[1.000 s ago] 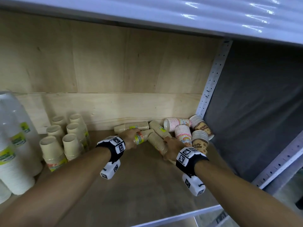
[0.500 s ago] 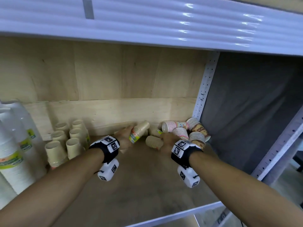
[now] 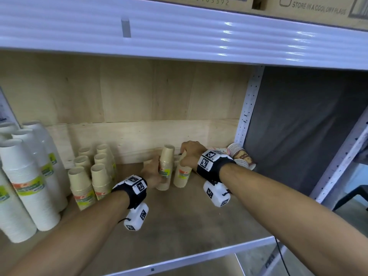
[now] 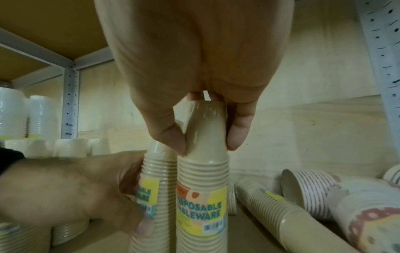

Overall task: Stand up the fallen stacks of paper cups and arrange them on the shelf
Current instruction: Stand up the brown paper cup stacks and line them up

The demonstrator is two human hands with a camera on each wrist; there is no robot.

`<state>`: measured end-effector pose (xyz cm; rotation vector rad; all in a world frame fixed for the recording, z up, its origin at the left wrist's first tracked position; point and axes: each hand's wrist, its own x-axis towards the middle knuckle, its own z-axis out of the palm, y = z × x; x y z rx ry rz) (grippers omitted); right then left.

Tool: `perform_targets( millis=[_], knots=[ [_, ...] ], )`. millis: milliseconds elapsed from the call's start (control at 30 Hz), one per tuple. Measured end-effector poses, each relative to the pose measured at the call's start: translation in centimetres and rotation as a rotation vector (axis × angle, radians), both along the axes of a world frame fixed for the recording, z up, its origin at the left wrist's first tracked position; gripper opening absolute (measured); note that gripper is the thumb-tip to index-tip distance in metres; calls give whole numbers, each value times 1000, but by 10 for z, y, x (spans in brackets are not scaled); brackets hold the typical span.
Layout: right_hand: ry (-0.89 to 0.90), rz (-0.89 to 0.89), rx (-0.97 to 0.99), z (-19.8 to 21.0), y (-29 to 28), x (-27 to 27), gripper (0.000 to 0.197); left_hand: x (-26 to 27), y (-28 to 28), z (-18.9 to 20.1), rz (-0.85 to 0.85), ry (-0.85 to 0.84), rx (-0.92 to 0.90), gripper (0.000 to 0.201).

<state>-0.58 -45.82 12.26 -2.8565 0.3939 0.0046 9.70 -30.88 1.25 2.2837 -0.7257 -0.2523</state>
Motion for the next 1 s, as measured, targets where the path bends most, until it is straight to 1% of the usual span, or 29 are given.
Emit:
perform_targets(
  millis=[133,267,367,500,633,767,933,1000],
  knots=[
    [-8,84,17,-9,7,1,47,-10,-2,-10,-13,53,1,68],
    [-10,96,10,-18,9,3,46,-15,1,-11,-7,80,-42,69],
    [-34,92,7,-17,8,2,44,-16,4,-7,2,88,-46,66],
    [-44,88,39,-9,5,1,43,-14,8,13,5,59,-43,64],
    [-70,71,39,-3,5,4,42,-11,9,43,-31,11,-76,62],
    [-75,57,3,-4,10,5,32,-10,5,71,-59,-8,-83,53],
    [-86,-21,-17,-5,13,11,26,-14,1,81,-122,-57,-20,40],
    [-85,-8,-38,-6,11,11,24,-15,0,79,-148,-83,22,37]
  ],
)
